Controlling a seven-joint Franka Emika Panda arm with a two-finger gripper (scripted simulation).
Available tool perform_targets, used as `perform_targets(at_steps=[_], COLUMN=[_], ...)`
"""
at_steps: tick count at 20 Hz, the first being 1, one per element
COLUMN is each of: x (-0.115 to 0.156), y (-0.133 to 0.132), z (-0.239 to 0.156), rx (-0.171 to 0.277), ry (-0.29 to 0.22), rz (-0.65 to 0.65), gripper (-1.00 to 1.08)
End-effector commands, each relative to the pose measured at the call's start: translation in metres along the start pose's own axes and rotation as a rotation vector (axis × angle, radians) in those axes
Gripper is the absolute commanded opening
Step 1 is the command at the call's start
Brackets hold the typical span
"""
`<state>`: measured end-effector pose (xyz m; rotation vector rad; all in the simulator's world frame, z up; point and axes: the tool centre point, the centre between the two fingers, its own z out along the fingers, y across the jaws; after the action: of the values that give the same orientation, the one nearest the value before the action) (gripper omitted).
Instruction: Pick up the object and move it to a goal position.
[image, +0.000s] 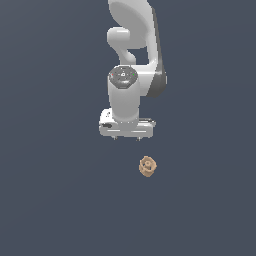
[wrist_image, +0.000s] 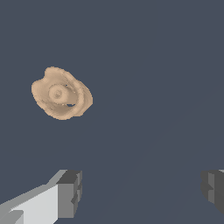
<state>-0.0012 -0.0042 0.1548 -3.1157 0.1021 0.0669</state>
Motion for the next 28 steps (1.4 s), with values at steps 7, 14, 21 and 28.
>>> perform_targets(at_steps=[7, 14, 21, 28], x=[-0.001, -0.002, 0.005, 0.022], y=[0.004, 0.006, -0.001, -0.021], z=[0.005, 0.007, 0.011, 0.020], rx=[-0.017, -0.025, -0.028, -0.034], ry=[-0.010, -0.015, -0.012, -0.004], rz=[-0.027, -0.040, -0.103, -0.257], gripper=[1.00, 1.00, 1.00, 1.00])
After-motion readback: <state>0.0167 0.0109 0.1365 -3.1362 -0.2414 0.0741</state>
